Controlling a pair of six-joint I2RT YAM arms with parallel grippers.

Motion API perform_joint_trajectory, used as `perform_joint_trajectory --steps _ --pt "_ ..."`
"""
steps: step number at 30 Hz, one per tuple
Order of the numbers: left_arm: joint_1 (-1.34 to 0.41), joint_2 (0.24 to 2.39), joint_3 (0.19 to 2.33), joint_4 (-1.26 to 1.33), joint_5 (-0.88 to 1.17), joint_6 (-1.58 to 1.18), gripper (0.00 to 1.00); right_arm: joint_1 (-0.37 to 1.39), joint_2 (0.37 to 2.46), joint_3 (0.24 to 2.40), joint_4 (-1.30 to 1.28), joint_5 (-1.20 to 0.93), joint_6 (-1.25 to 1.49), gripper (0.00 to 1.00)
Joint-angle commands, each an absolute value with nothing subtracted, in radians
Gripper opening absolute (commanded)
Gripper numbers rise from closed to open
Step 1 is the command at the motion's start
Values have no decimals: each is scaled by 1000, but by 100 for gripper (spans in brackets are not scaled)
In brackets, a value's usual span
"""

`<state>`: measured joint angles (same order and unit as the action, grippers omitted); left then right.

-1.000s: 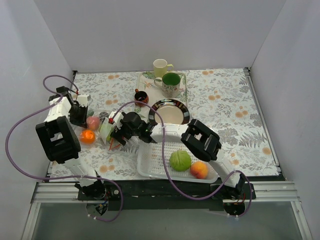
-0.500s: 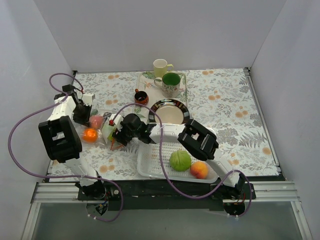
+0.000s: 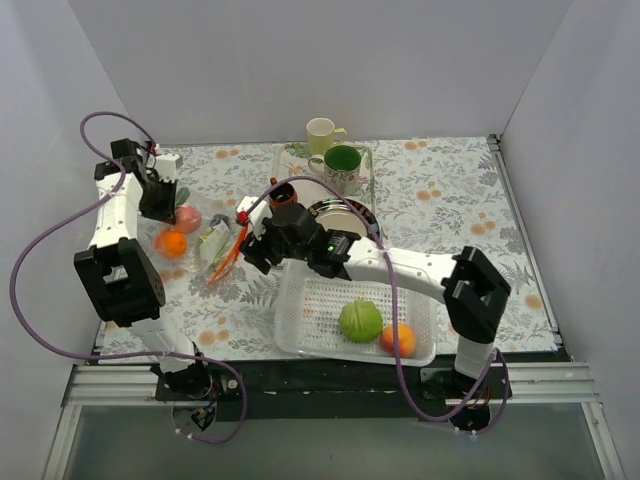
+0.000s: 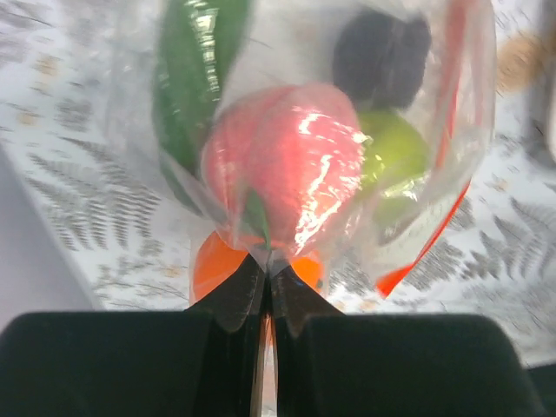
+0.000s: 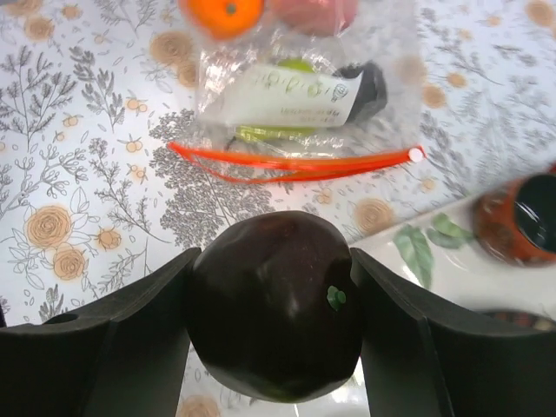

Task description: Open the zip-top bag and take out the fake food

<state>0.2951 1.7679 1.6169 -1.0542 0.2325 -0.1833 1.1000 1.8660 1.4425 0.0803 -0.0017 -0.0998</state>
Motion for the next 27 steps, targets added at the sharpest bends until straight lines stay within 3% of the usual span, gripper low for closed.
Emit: perform_joint_trajectory --steps 1,8,12,15,16,17,23,27 --pt "247 1686 1489 -1155 310 -195 0 1097 1740 1355 -78 158 -61 1" --pt "236 1632 1341 -1063 232 -176 0 1095 1491 1063 -153 336 -12 1" --pt "239 1634 1305 -959 114 -153 0 1095 1457 988 -169 385 -8 1" --pt "239 1652 1278 -894 40 -132 0 1095 1488 1008 -187 383 -8 51" --pt "238 1658 1273 -882 29 -132 0 1094 1500 1029 -199 391 -8 85" --pt "239 1667 1267 -864 15 -127 0 1094 1529 1067 -210 408 -8 98" --pt "238 1692 1160 -757 -50 -101 0 1094 1621 1253 -189 449 -77 98" --pt "236 1715 1112 -710 -78 -89 0 1098 1692 1421 -134 338 -132 98"
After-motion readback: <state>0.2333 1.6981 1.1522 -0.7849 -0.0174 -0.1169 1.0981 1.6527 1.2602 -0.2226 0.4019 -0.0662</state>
